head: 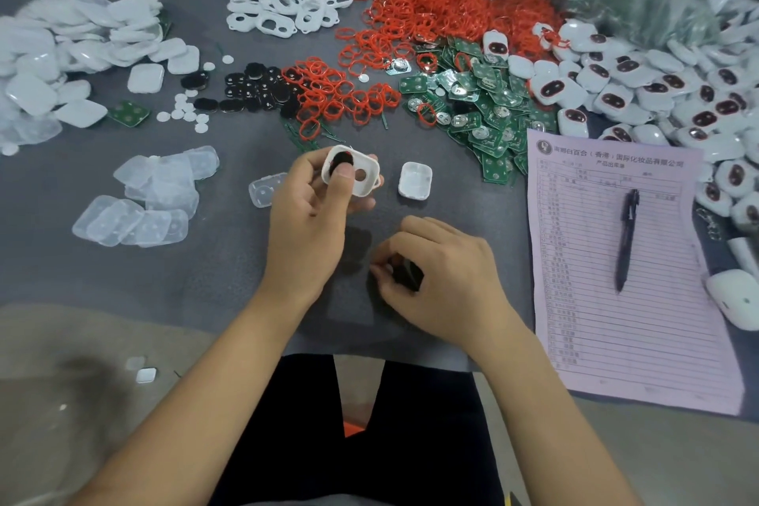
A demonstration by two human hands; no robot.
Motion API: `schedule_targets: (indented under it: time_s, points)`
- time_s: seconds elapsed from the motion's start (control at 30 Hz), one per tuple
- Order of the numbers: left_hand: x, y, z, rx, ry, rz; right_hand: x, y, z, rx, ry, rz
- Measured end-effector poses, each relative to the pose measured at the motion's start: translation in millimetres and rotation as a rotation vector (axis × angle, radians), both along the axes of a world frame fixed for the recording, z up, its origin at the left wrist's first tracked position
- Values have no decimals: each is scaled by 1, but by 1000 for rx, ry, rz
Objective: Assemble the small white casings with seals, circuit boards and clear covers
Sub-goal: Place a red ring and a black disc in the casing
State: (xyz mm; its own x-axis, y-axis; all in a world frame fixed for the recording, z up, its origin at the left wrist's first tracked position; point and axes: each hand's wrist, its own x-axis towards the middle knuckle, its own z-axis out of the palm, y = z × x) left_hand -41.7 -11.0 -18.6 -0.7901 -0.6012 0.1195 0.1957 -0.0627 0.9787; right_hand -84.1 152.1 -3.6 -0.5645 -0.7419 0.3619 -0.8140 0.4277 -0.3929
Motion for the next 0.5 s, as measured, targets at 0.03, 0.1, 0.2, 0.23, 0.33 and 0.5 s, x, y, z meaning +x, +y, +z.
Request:
schedule_targets:
  time_s: [0.03,0.1,0.2,0.23,0.33,0.5]
  points:
    - [0,0,0,-40,-12,-7,-1,0,-1,-7,1,-8]
    - [0,-1,-2,-111,-39,-2,-2,0,-2,-30,-2,-18]
    - [1,-2,-3,-142,-69,18,-2,-1,-5,-51,50,-44]
    - [1,-1,-3,-133,-70,20,-2,-2,-7,-64,74,-54]
    - [1,-1,0,-106,-69,-14,-4,0,-12,-176,34,-100]
    - [2,4,3,-115,-69,-164,-13,4,-8,-472,-358,-277]
